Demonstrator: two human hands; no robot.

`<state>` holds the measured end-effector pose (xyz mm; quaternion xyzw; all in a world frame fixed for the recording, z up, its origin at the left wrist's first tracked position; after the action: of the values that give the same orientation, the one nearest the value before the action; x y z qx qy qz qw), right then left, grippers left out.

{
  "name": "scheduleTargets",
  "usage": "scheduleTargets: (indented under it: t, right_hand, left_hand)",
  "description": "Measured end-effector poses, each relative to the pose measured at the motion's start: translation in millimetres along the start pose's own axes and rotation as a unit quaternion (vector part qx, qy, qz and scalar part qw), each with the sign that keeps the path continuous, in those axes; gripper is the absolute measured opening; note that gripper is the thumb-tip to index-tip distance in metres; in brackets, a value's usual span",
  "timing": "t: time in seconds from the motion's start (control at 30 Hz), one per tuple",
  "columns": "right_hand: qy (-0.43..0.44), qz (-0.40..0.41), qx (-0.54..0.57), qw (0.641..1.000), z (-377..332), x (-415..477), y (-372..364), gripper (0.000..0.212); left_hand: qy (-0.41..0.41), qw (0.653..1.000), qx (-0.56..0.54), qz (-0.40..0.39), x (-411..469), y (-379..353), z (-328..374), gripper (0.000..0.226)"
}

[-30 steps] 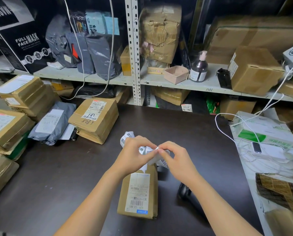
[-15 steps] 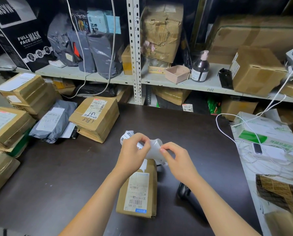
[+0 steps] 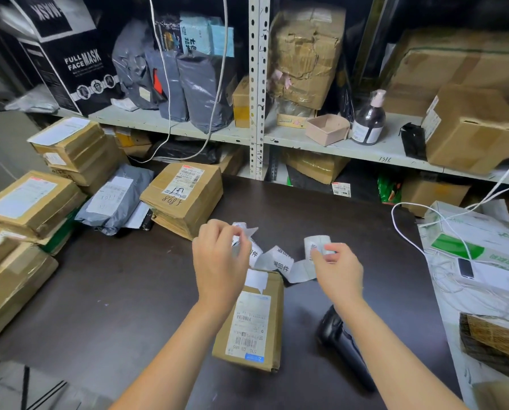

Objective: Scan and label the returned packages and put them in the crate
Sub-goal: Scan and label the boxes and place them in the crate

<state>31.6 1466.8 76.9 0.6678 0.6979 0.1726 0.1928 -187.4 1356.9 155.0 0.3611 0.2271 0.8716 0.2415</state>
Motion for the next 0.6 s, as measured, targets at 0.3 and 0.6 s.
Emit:
scheduleTargets:
  t: [0.3,0.6]
  right_hand:
    - [-0.056,-0.119,0.272,0.953,-38.1,-42.6,-66.5,0.035]
    - [-0.013,-0.177,0.16,0.971,-13.4,-58.5,-67.6,0.028]
  left_hand:
    - [-0.24,0.968,0.059,-0.051,-50.7,-9.1,13.6,0.004]
    - [0.293,0.871,-0.252,-0.304,-64.9,-29.5,-72.9,0.031]
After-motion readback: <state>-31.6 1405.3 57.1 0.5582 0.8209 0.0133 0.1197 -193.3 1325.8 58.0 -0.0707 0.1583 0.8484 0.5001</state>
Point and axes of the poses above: each hand's wrist, its own x-axis towards the middle knuckle, its own y-axis out of the back of the hand, z = x × y, the point moved 7 cm from there along x, towards the middle knuckle, and after that the axes turned 12 degrees about y, right-handed, at the moved point
